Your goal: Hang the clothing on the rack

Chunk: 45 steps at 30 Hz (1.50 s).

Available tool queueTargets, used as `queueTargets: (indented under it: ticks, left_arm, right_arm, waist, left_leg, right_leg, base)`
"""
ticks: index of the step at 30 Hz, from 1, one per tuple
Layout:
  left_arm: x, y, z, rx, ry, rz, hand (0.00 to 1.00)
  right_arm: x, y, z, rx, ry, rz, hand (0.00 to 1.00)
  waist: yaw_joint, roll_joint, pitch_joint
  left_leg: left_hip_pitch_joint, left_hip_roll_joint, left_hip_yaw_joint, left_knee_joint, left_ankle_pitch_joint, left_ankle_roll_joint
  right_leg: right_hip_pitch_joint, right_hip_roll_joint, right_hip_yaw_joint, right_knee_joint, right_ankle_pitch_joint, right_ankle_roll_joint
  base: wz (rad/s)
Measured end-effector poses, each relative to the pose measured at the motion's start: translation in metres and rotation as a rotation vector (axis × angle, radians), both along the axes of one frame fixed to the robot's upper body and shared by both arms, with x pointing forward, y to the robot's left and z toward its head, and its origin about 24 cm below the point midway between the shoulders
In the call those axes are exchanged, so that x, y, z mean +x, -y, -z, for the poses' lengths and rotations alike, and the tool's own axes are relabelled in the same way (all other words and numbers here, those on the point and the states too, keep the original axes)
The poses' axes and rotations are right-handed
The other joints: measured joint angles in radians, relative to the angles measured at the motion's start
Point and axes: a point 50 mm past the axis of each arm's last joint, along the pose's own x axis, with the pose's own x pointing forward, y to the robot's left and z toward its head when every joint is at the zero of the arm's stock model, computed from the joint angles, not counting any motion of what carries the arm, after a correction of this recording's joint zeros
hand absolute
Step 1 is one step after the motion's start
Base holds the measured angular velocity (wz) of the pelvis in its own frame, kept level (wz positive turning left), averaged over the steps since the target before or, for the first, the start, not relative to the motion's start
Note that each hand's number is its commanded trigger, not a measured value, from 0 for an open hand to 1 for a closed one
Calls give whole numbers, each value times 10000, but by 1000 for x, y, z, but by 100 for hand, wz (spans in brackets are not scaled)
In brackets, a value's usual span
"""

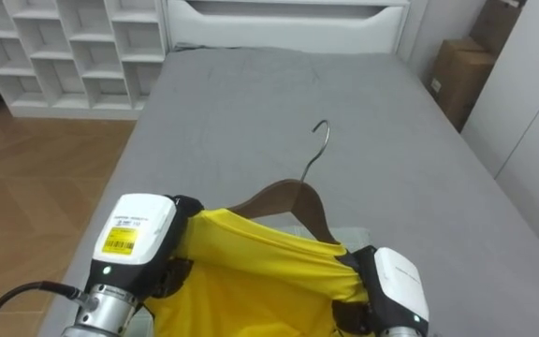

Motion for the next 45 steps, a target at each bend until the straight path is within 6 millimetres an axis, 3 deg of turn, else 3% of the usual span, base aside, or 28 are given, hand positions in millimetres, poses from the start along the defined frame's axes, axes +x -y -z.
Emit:
queueTargets:
  ticks: [8, 13, 36, 45]
  left_arm:
    - [0, 4, 1, -1457, -407, -88, 0]
    - [-1, 5, 3, -2181, -693, -132, 0]
    - [0, -4, -3, -2395, -116, -513, 0]
    - [-8, -6, 6, -2404, -442, -603, 0]
  right_arm:
    - [-8, -1, 2, 38, -322, 18, 100]
    - [-11, 0, 5, -5, -646, 74, 100]
    - [-15, 4, 1, -202, -579, 451, 100]
    - [-8, 3, -16, -115, 261, 475, 100]
  waist:
    - [-121, 104, -92]
    - [-132, 102, -91]
    - [-90, 131, -62]
    - [-113, 137, -50]
  left_leg:
    - [41, -2, 17, 12, 1, 0]
    - [137, 6, 58, 23, 1, 0]
    - [194, 13, 103, -52, 0, 0]
    - [189, 11, 42, -54, 0, 0]
  right_leg:
    - [29, -12, 19, 22, 1, -1]
    - [78, -8, 107, 34, 1, -1]
    - [130, 9, 156, 9, 2, -2]
    - [124, 15, 128, 9, 2, -2]
  base:
    - [0]
    - [-1]
    - [-1]
    - [0]
